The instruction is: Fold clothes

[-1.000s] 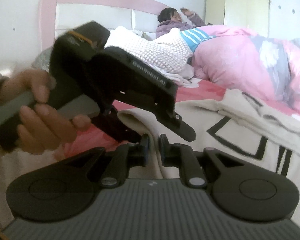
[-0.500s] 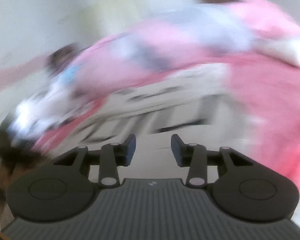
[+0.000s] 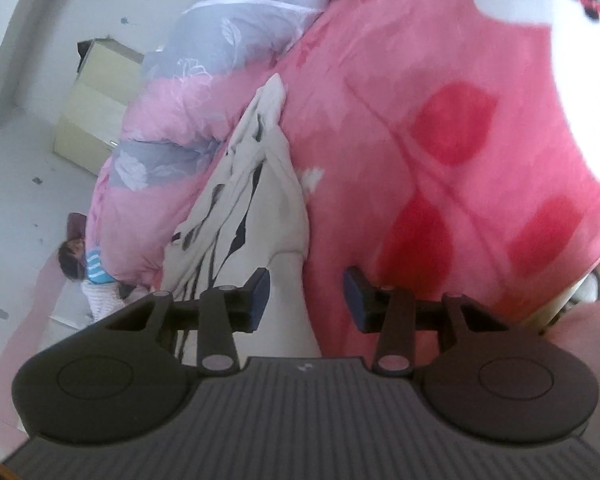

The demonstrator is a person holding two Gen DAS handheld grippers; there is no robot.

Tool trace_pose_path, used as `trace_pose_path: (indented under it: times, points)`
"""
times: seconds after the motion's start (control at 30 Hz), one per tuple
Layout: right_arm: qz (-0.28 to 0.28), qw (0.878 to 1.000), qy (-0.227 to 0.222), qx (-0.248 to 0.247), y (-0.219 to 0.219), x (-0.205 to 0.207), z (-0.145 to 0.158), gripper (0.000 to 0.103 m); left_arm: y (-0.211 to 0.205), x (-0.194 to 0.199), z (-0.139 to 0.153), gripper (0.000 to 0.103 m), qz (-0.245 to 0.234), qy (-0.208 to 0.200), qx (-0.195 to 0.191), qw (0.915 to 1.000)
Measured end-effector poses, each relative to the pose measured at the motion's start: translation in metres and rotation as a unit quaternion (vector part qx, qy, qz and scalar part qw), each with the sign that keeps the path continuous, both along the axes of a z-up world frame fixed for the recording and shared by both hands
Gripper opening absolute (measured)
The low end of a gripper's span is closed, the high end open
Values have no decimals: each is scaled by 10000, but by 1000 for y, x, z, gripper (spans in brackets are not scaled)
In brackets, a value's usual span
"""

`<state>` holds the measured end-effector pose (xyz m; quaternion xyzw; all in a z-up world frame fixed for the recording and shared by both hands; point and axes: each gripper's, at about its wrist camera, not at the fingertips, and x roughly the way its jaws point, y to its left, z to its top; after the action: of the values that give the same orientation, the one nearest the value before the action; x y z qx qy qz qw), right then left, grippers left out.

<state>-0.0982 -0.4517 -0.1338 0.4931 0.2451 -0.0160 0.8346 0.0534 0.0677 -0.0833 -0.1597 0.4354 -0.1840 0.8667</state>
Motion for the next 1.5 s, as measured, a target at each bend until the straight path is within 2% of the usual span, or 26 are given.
trace_pose_path:
  times: [0.3,0.47,0.53,0.67,0.77,0.9,1.2,1.5]
  points:
    - [402,9967,-40,708,24,-19,-16,41,3,-2,-4,29,83,-56,-160,9998]
    - [305,9902,-529,1255,32,-24,-20,39,6,-3,-6,28,149,-67,-299,9994]
    - [253,9884,-710,1315,36,-24,-19,39,7,-3,-7,28,163,-80,-346,9992]
    - [270,9885,-486,1409,50,-17,-29,38,10,-4,-9,28,184,-81,-453,9988]
    - [269,9879,-546,1426,59,-11,-31,37,11,-4,-10,27,194,-79,-495,9986]
    - [146,9887,-682,1325,59,-5,-26,30,12,-4,-11,25,212,-93,-486,9985]
    - [295,9909,-499,1211,73,6,-32,10,-4,-9,-2,22,42,-297,216,9993]
    - [290,9929,-455,1056,74,12,-25,6,-10,-10,1,22,-9,-349,475,9983]
